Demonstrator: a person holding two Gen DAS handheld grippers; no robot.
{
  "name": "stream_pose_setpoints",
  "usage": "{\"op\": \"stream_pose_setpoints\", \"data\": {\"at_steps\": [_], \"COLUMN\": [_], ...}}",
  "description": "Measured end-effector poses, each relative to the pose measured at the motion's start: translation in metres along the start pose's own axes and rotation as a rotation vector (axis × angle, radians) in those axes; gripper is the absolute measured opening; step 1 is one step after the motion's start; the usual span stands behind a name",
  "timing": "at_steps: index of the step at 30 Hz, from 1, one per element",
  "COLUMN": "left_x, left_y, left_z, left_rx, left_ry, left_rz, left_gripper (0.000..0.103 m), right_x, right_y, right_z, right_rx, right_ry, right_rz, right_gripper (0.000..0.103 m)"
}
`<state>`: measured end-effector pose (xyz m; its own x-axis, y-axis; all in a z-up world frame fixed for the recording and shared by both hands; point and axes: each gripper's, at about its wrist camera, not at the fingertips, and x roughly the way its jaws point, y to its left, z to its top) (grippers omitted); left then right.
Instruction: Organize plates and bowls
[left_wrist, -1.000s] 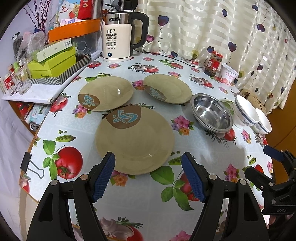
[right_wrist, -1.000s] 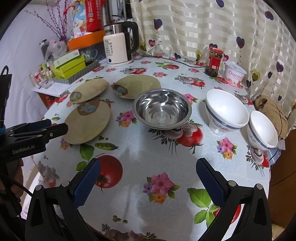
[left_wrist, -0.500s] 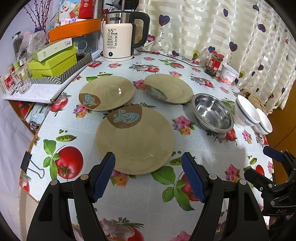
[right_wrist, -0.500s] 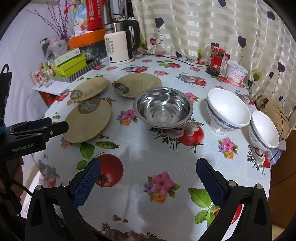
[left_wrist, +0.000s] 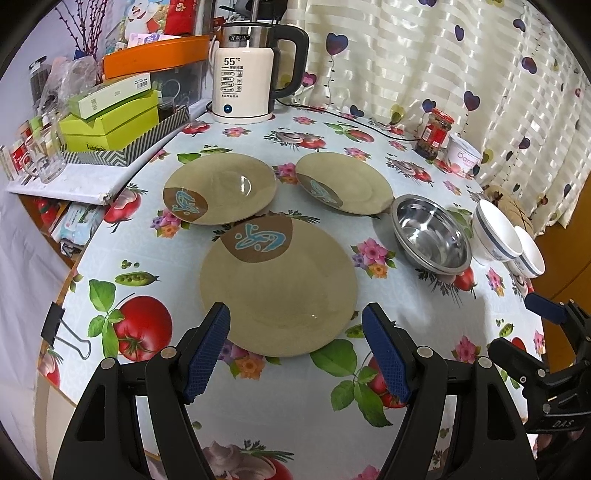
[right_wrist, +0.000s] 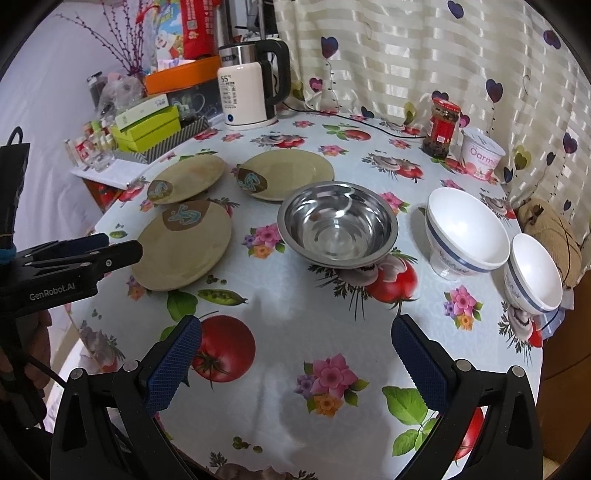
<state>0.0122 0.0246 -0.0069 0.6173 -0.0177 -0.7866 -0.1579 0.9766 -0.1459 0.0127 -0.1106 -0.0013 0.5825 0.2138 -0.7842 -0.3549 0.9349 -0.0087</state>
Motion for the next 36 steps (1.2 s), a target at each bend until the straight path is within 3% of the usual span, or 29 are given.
{"op": "stream_pose_setpoints", "data": {"at_steps": [31, 36], "left_x": [0.018, 0.025], "left_y": [0.043, 0.057], "left_z": [0.019, 0.025], "left_rx": [-0.101, -0.124], "left_ry": [-0.009, -0.009], "left_rz": [0.023, 0.023], "left_gripper": [0.075, 0.071], "right_x": [0.024, 0.033], "right_y": [0.021, 0.029], "right_z": [0.043, 0.056], "right_rx": [-0.066, -0.089], "right_ry": [0.002, 0.002], "right_rz": [-0.012, 0.003], "right_gripper": [0.103, 0.101]}}
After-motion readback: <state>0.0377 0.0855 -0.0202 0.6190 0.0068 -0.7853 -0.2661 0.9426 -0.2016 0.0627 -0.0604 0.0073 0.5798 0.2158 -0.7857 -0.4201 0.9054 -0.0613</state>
